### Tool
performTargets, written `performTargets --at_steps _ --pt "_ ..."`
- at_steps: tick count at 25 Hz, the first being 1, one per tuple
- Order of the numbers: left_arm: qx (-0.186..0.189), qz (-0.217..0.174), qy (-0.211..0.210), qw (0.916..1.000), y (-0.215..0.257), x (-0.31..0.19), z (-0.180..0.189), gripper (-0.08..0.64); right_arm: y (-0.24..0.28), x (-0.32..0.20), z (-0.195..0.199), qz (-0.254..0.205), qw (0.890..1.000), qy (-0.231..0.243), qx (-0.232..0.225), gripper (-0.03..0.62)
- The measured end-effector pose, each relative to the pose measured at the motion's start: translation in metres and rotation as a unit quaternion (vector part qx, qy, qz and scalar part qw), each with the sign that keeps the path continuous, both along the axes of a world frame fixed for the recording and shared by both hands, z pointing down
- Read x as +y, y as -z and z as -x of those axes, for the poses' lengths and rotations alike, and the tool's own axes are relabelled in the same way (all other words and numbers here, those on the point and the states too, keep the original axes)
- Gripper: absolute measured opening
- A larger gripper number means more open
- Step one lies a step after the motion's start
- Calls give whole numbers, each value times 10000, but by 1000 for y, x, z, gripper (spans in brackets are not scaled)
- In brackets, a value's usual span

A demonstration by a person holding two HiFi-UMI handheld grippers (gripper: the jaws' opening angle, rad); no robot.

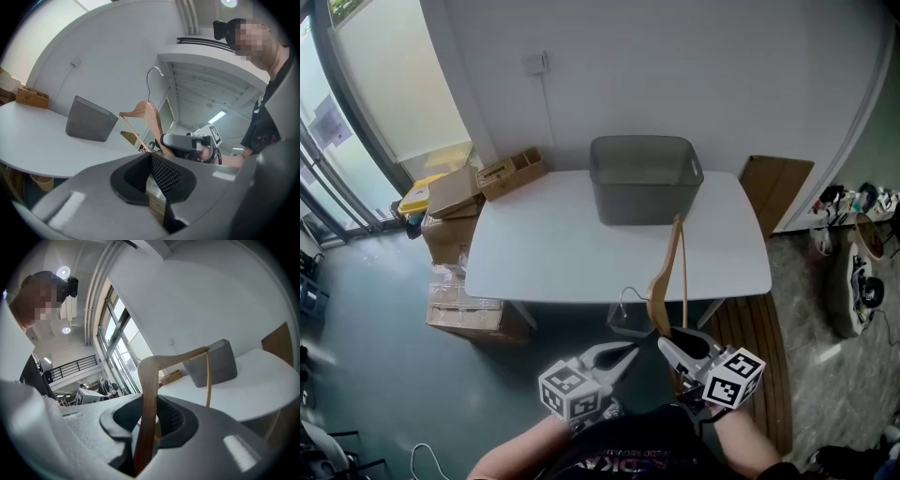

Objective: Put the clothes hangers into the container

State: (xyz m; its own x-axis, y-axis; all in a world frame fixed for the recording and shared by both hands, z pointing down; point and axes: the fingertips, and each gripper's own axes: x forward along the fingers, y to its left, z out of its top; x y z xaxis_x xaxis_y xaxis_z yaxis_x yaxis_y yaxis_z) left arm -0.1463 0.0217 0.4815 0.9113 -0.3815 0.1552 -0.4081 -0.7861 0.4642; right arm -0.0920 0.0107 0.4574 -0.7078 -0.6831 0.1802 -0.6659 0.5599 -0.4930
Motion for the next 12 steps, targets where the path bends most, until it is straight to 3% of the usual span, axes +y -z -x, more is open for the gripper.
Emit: performTargets --at_steps 12 --pt "84 -115 374 9992 10 -32 5 6 13 -46 -1 -171 9990 396 144 97"
